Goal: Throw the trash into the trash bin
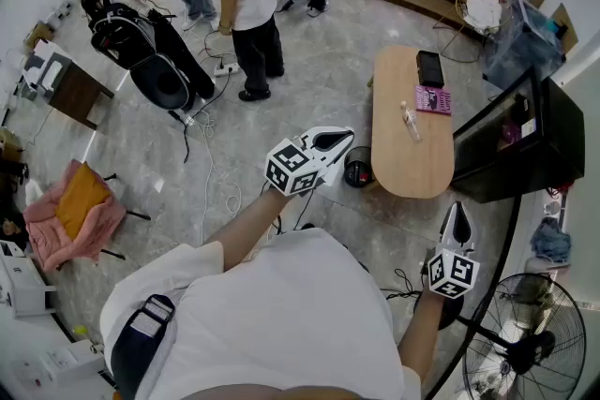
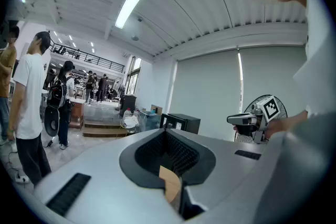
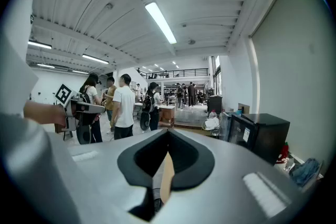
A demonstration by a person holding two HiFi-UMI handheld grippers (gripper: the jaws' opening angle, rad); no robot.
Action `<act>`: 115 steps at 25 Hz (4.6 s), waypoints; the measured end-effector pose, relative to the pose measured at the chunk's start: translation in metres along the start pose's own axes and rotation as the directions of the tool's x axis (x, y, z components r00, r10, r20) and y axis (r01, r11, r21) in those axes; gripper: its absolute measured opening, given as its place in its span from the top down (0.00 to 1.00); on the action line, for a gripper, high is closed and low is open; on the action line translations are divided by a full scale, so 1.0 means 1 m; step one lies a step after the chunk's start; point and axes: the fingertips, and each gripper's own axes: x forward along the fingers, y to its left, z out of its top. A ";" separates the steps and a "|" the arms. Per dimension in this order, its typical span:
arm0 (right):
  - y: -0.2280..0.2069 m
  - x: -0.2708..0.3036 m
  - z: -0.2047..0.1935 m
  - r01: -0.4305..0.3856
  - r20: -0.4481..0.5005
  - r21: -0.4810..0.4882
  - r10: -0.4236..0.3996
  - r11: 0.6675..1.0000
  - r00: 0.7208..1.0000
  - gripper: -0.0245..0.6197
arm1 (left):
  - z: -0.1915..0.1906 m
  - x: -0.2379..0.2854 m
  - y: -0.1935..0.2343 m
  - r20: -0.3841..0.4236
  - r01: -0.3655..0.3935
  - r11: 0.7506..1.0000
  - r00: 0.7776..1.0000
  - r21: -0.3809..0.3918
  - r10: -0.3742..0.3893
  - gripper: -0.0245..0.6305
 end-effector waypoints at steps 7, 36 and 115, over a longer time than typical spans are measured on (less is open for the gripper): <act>-0.001 -0.006 0.000 -0.015 0.010 0.001 0.015 1.000 1.000 0.95 | -0.005 -0.002 -0.009 -0.001 -0.007 1.000 1.000 0.002 0.007 0.95; -0.032 0.020 -0.021 -0.122 -0.025 -0.060 0.121 0.991 0.992 0.95 | -0.019 0.011 -0.030 -0.017 -0.110 0.994 0.994 -0.006 0.110 0.95; -0.141 0.469 -0.144 -0.438 -0.419 0.043 0.414 0.898 0.808 0.52 | -0.111 0.294 0.204 -0.216 -0.311 0.928 0.939 -0.204 0.267 0.95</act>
